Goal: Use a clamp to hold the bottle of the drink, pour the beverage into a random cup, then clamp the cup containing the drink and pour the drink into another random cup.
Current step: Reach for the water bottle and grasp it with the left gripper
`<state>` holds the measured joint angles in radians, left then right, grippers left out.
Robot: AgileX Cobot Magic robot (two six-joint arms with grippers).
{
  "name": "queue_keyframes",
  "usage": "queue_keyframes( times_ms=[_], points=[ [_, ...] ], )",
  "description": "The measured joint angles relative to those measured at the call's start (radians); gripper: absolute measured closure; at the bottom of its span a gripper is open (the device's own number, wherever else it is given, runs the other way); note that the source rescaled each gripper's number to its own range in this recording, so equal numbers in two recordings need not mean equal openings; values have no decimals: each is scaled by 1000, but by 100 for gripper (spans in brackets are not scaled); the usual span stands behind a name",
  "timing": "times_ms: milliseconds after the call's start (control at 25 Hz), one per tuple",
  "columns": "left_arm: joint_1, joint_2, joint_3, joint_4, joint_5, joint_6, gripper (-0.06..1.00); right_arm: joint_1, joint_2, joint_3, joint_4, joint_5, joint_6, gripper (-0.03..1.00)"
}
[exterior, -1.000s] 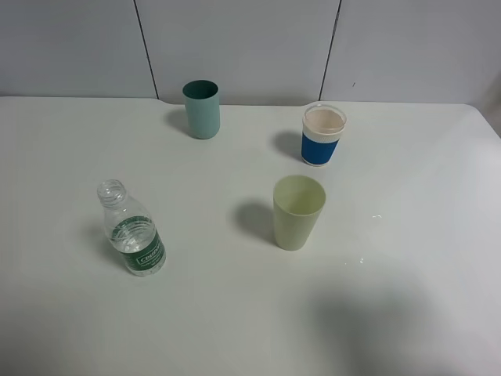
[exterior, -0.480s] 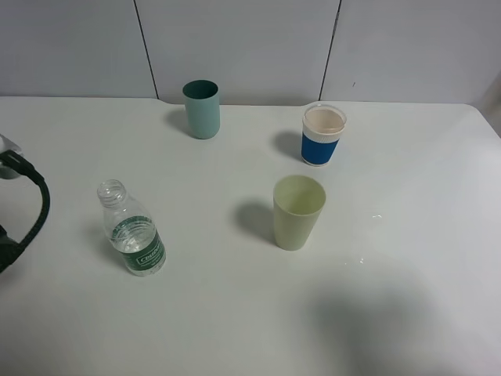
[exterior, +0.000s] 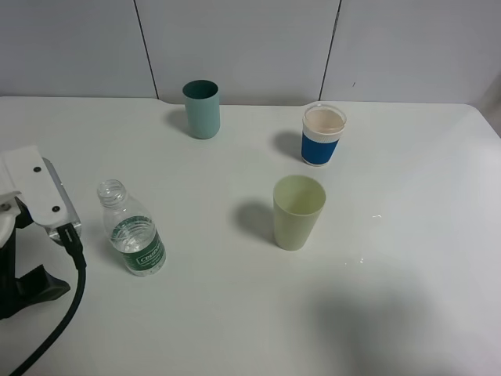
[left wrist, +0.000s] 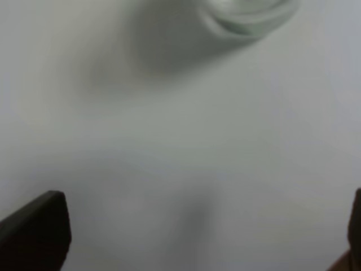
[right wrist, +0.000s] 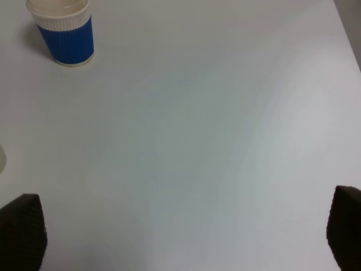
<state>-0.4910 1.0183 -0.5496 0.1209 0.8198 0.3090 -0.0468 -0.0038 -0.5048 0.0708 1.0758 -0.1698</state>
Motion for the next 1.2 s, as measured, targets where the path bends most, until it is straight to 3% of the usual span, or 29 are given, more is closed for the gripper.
queue_keyframes(
  times_ms=[160,200,320,560,680,920,1200],
  points=[
    [-4,3,89,-45,-140,83,-6,0,0,0,0,0,0,-3],
    [-4,3,89,-45,-140,83,-6,0,0,0,0,0,0,-3],
    [-4,3,192,-41,-375,98,-6,0,0,0,0,0,0,-3],
    [-4,6,291,-50,-542,99,-6,0,0,0,0,0,0,-3],
    [-4,9,372,-69,-682,94,-6,0,0,0,0,0,0,-3],
    [-4,9,374,-85,-705,70,-6,0,0,0,0,0,0,-3],
    [-4,110,374,-121,-760,-87,-6,0,0,0,0,0,0,-3]
  ],
)
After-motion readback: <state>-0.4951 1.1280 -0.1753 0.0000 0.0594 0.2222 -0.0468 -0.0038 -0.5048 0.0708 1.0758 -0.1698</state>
